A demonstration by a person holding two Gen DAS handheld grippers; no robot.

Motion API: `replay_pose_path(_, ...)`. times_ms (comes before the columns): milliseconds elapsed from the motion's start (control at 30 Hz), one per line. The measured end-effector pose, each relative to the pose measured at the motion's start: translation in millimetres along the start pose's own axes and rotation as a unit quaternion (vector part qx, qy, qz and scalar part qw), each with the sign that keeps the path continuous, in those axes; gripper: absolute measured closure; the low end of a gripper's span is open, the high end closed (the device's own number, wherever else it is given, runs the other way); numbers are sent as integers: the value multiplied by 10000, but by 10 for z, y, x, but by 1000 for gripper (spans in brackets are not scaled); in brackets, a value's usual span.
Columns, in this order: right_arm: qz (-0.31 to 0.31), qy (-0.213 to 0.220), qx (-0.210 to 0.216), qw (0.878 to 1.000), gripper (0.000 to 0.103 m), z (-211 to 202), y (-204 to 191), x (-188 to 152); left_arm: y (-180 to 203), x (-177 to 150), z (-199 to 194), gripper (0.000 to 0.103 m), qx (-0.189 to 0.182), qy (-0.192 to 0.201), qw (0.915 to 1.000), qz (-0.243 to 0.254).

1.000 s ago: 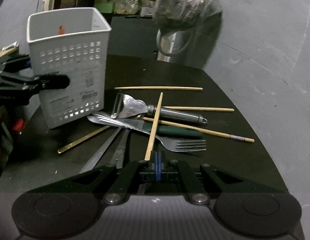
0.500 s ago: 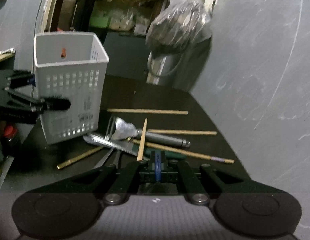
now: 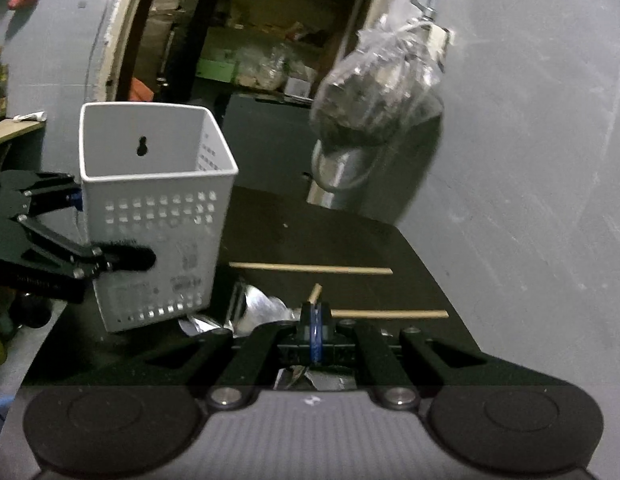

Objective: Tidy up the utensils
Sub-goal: 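Lift the blue-handled spoon with the right gripper toward the caddy, then lower the blue-handled spoon into the white caddy and open the right gripper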

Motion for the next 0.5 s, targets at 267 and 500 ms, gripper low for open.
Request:
replay_pose_path(267, -192, 353, 153, 9991, 102, 42, -140, 223, -8, -5, 14, 27, -17, 28, 10000, -3)
replay_pose_path(500, -227, 642, 203, 9975, 102, 9, -183, 357, -7, -4, 19, 27, -19, 29, 10000, -5)
Point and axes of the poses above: each gripper's, at about its wrist camera, not at the fingertips, and z roughly the way its jaws point, y to its right, x to its top, the point moved 6 cm from there along z, roughly the way its jaws point, and after that the axes turned 12 degrees about z, right-handed, at the moved point
